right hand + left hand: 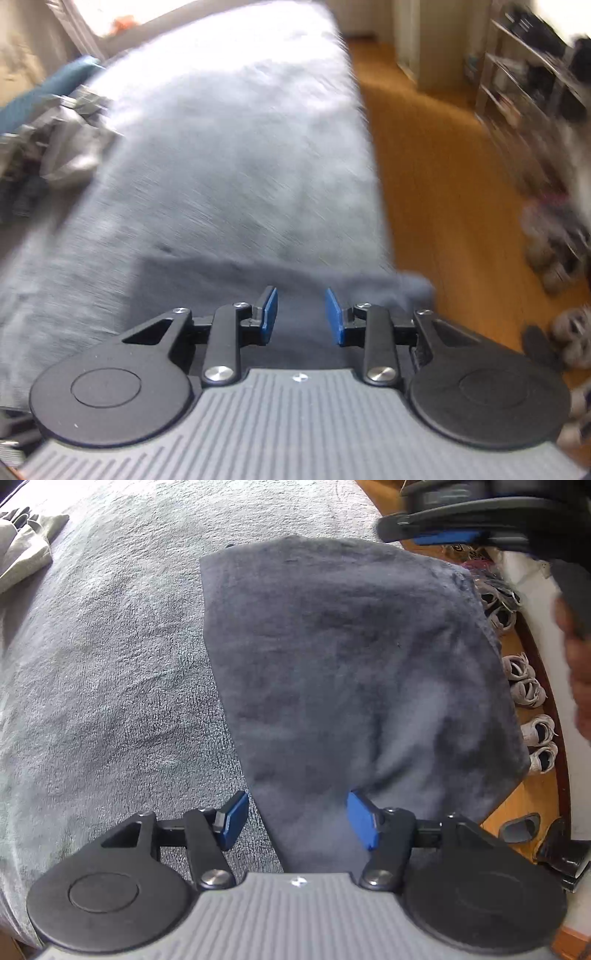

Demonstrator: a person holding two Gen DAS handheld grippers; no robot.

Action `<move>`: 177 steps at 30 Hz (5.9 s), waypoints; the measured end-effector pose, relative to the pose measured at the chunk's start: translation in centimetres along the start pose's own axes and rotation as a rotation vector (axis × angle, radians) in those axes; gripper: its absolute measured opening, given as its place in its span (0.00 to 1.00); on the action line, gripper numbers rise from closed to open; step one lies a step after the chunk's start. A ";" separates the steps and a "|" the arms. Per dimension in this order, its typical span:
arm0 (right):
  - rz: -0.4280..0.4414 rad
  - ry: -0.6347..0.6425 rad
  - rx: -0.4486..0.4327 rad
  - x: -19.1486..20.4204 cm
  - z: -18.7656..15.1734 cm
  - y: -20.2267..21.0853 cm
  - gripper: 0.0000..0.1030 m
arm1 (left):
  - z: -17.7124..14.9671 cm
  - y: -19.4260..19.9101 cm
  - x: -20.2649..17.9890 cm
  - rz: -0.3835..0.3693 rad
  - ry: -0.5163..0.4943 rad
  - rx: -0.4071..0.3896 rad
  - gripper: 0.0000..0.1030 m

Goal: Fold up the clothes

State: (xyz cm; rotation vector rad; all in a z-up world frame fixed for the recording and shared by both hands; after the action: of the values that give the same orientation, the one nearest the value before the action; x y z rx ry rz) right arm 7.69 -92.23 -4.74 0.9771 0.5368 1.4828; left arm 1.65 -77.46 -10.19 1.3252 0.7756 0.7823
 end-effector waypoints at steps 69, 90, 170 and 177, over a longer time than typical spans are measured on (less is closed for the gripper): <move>-0.230 -0.242 -0.034 10.5 -11.9 26.7 0.58 | -13.5 31.7 4.9 -0.118 -0.126 -0.774 0.90; -0.189 -0.269 -0.322 15.1 -11.2 35.8 0.82 | -17.6 42.1 5.9 0.089 -0.029 -0.967 0.99; -0.290 -0.029 0.167 16.1 -12.4 26.1 0.82 | -13.9 33.1 3.0 0.093 0.214 -0.498 1.00; -0.296 -0.025 0.165 16.4 -12.5 26.1 0.82 | -13.9 33.1 2.9 0.093 0.211 -0.500 1.00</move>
State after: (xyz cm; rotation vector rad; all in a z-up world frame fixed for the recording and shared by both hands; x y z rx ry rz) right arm -16.26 -78.37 13.75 0.9947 0.7604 1.1746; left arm -10.27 -64.98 21.49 0.8416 0.6295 1.1205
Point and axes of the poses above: each gripper's, at about its wrist camera, not at the fingertips, and y roughly against the way its jaws point, x to its left, z to its top, the point moved 3 cm from there along -y, roughly the way its jaws point, and after that the axes turned 5 degrees about -y, right-handed, at the moved point
